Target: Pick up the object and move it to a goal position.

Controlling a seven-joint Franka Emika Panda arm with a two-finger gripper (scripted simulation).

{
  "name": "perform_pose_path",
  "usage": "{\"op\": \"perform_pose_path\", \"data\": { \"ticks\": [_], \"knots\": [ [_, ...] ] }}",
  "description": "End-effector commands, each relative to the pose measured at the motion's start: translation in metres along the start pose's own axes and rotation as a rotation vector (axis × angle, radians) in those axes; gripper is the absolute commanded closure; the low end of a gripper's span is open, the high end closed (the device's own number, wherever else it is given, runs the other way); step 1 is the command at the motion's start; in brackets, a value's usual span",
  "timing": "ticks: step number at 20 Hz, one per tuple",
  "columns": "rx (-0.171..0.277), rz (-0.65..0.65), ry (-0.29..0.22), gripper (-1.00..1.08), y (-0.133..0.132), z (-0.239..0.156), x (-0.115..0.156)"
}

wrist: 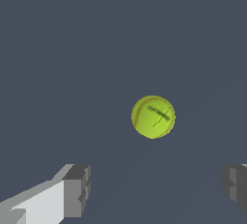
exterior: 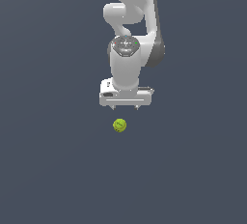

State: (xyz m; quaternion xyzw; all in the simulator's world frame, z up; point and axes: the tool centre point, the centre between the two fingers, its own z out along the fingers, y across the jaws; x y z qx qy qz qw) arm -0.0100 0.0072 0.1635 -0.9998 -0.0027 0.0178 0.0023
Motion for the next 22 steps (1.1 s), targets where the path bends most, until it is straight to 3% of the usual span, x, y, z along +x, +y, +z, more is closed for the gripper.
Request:
{"op": "perform_pose_path", "data": {
  "ticks": [1, 22],
  "knots": [
    [0.000, 0.000, 0.000, -0.92, 0.000, 0.000, 0.000],
    [0.007, 0.041, 0.004, -0.92, 0.013, 0.002, 0.003]
  ]
}}
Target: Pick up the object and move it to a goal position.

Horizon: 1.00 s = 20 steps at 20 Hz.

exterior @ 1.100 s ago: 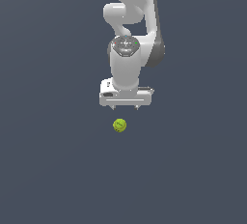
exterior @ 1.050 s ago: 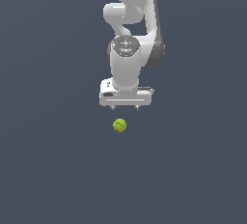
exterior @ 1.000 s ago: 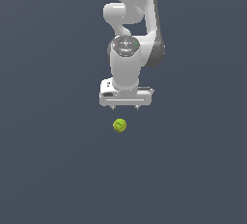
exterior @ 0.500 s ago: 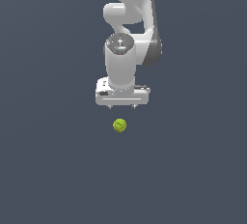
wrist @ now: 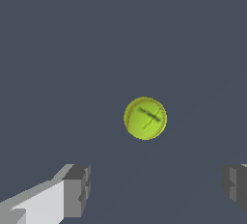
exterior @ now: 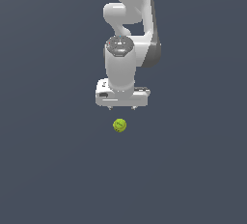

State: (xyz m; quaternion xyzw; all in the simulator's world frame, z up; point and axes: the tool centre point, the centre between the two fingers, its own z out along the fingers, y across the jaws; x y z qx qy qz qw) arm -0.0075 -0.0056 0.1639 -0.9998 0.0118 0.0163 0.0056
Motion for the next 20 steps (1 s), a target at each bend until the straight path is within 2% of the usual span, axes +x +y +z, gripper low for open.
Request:
{"op": "perform_pose_path", "data": {
  "ticks": [1, 13, 20],
  "knots": [
    [0.000, 0.024, 0.002, -0.92, 0.001, 0.005, 0.001],
    [-0.003, 0.242, 0.024, -0.92, 0.009, 0.052, 0.013],
    [-0.005, 0.319, 0.033, -0.92, 0.012, 0.069, 0.016]
  ]
}}
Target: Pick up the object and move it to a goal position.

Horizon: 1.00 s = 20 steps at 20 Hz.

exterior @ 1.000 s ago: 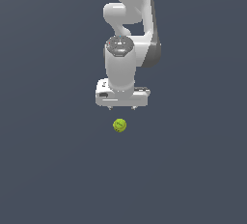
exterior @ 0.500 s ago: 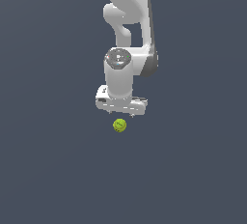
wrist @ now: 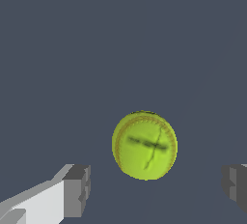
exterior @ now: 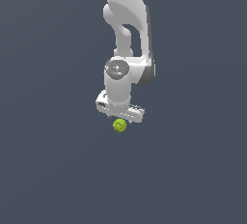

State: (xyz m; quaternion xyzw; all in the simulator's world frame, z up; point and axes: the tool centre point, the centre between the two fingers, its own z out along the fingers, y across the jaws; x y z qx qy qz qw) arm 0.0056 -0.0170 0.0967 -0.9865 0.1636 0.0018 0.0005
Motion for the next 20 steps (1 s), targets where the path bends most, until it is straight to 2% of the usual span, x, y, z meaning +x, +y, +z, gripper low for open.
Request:
{"op": "perform_pose_path", "data": {
  "ticks": [1, 9, 20],
  "knots": [
    [0.000, 0.019, 0.003, -0.92, 0.001, 0.004, 0.001],
    [0.000, 0.022, 0.003, -0.92, 0.001, 0.011, 0.001],
    [0.000, 0.026, 0.004, -0.92, 0.001, 0.054, 0.001]
  ]
}}
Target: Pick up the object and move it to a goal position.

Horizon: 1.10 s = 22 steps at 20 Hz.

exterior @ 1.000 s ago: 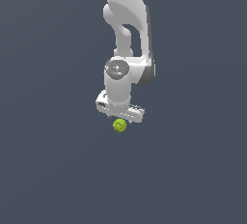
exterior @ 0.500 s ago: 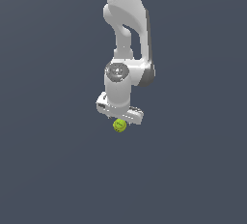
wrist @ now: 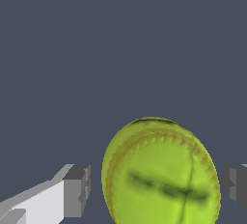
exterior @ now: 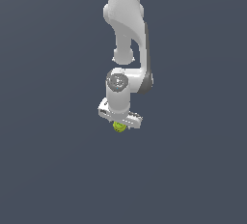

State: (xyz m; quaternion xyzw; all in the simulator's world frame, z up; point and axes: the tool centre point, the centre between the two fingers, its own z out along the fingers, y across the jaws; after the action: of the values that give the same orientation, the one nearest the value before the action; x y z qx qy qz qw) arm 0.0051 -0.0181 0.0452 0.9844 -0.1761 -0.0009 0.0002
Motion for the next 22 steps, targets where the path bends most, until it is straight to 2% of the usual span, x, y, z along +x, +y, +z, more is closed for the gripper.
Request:
{"op": "perform_pose_path", "data": {
  "ticks": [1, 2, 3, 15, 22],
  "knots": [
    [0.001, 0.001, 0.002, -0.92, 0.000, 0.004, 0.001],
    [0.001, 0.001, 0.002, -0.92, 0.000, 0.004, 0.001],
    [0.001, 0.001, 0.002, 1.08, 0.000, 0.004, 0.001],
    [0.001, 0.000, 0.002, 1.08, -0.002, 0.002, 0.000],
    [0.001, 0.000, 0.002, 1.08, -0.023, -0.013, -0.017]
  ]
}}
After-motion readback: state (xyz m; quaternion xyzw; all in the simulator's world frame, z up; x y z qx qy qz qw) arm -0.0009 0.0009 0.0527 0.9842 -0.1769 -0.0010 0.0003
